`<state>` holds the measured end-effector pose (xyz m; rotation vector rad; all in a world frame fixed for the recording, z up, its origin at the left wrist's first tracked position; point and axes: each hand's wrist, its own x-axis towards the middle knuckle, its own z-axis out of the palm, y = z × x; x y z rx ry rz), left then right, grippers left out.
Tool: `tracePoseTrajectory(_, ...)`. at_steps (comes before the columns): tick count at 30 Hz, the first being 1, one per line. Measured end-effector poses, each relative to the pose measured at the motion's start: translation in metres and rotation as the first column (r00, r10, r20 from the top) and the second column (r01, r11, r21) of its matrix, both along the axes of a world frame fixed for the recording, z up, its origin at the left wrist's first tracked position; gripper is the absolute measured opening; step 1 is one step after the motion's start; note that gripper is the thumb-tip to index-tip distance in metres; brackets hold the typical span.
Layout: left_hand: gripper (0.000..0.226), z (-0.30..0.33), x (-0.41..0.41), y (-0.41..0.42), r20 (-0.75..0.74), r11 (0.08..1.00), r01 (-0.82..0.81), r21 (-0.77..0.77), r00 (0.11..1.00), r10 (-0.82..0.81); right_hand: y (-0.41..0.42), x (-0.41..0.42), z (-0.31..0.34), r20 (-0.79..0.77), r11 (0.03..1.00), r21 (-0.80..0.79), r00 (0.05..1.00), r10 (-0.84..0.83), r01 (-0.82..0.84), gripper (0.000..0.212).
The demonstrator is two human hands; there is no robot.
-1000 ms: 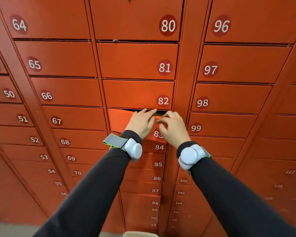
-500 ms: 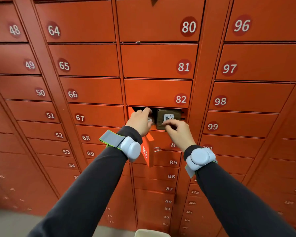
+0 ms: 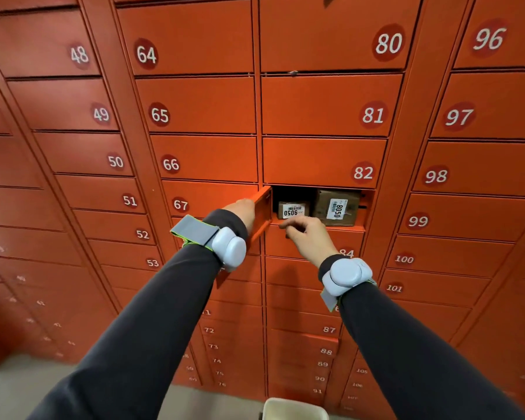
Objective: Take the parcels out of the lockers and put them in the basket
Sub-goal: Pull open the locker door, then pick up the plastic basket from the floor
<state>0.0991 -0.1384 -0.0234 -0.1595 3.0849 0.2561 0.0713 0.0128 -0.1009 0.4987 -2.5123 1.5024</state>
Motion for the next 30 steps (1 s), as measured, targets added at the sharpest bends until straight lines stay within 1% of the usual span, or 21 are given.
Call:
tracePoseTrajectory(4,0.041,-0.006,-0.004,0.002,-0.041,1.0,-0.011,0.001,0.999,0.011,-0.01,0.002,-0.001,0.028,1.0,0.025,1.0,0.003,-0.004,0.019)
tracePoseTrajectory(6,0.039,-0.015,-0.006,0.006,-0.098,1.0,-0.019,0.013,0.995,0.021,-0.012,0.005,-0.005,0.04,1.0,0.023,0.999,-0.008,0.007,0.019)
tracePoseTrajectory(8,0.036,-0.024,-0.008,0.005,-0.186,0.999,-0.037,0.0,0.982,0.036,-0.011,0.007,-0.012,0.044,1.0,0.009,0.999,-0.02,0.02,0.019)
tracePoseTrajectory(10,0.036,-0.03,-0.008,0.0,-0.265,0.997,-0.045,-0.06,0.964,0.028,-0.009,0.011,-0.018,0.053,0.999,0.004,0.998,-0.039,0.039,0.019)
tracePoseTrajectory(13,0.044,-0.037,-0.008,-0.009,-0.327,0.984,-0.024,-0.174,0.944,-0.034,-0.003,0.015,-0.029,0.079,0.997,0.007,0.994,-0.071,0.07,0.021)
tracePoseTrajectory(14,0.045,-0.039,-0.007,-0.012,-0.37,0.98,-0.016,-0.201,0.927,-0.061,-0.001,0.016,-0.034,0.096,0.997,0.004,0.992,-0.078,0.078,0.021)
tracePoseTrajectory(16,0.044,-0.044,-0.008,-0.013,-0.499,0.962,0.007,-0.272,0.854,-0.148,0.004,0.017,-0.046,0.121,0.996,0.002,0.989,-0.088,0.088,0.021)
tracePoseTrajectory(18,0.042,-0.052,-0.008,-0.009,-0.592,0.925,0.036,-0.379,0.759,-0.272,0.01,0.017,-0.056,0.145,0.995,0.003,0.984,-0.101,0.101,0.02)
tracePoseTrajectory(20,0.038,-0.062,-0.01,0.0,-0.635,0.889,0.088,-0.449,0.669,-0.387,0.015,0.015,-0.065,0.159,0.994,-0.017,0.982,-0.102,0.106,0.02)
tracePoseTrajectory(22,0.033,-0.076,-0.014,0.015,-0.652,0.863,0.175,-0.475,0.588,-0.478,0.023,0.013,-0.074,0.183,0.993,-0.027,0.977,-0.109,0.115,0.02)
tracePoseTrajectory(23,0.03,-0.081,-0.013,0.019,-0.654,0.856,0.214,-0.471,0.567,-0.501,0.024,0.014,-0.075,0.181,0.993,-0.021,0.977,-0.11,0.116,0.02)
tracePoseTrajectory(24,0.027,-0.093,-0.02,0.031,-0.649,0.856,0.267,-0.442,0.564,-0.51,0.032,0.01,-0.083,0.198,0.991,-0.026,0.972,-0.124,0.132,0.02)
tracePoseTrajectory(25,0.026,-0.108,-0.025,0.044,-0.621,0.866,0.304,-0.398,0.605,-0.498,0.041,0.007,-0.092,0.211,0.989,-0.019,0.967,-0.142,0.15,0.02)
tracePoseTrajectory(26,0.026,-0.116,-0.023,0.05,-0.567,0.886,0.318,-0.338,0.682,-0.461,0.043,0.008,-0.095,0.21,0.988,-0.019,0.967,-0.144,0.152,0.02)
tracePoseTrajectory(27,0.026,-0.128,-0.025,0.059,-0.475,0.916,0.318,-0.245,0.784,-0.399,0.048,0.008,-0.102,0.221,0.988,-0.016,0.964,-0.149,0.156,0.02)
tracePoseTrajectory(28,0.027,-0.138,-0.03,0.069,-0.377,0.946,0.295,-0.137,0.868,-0.325,0.054,0.004,-0.11,0.236,0.986,-0.03,0.96,-0.153,0.164,0.021)
tracePoseTrajectory(29,0.026,-0.15,-0.036,0.081,-0.274,0.962,0.266,-0.06,0.923,-0.272,0.061,-0.001,-0.118,0.264,0.983,-0.038,0.951,-0.161,0.177,0.021)
tracePoseTrajectory(30,0.026,-0.165,-0.042,0.091,-0.161,0.972,0.237,0.009,0.959,-0.232,0.069,-0.005,-0.13,0.301,0.981,-0.047,0.939,-0.167,0.19,0.022)
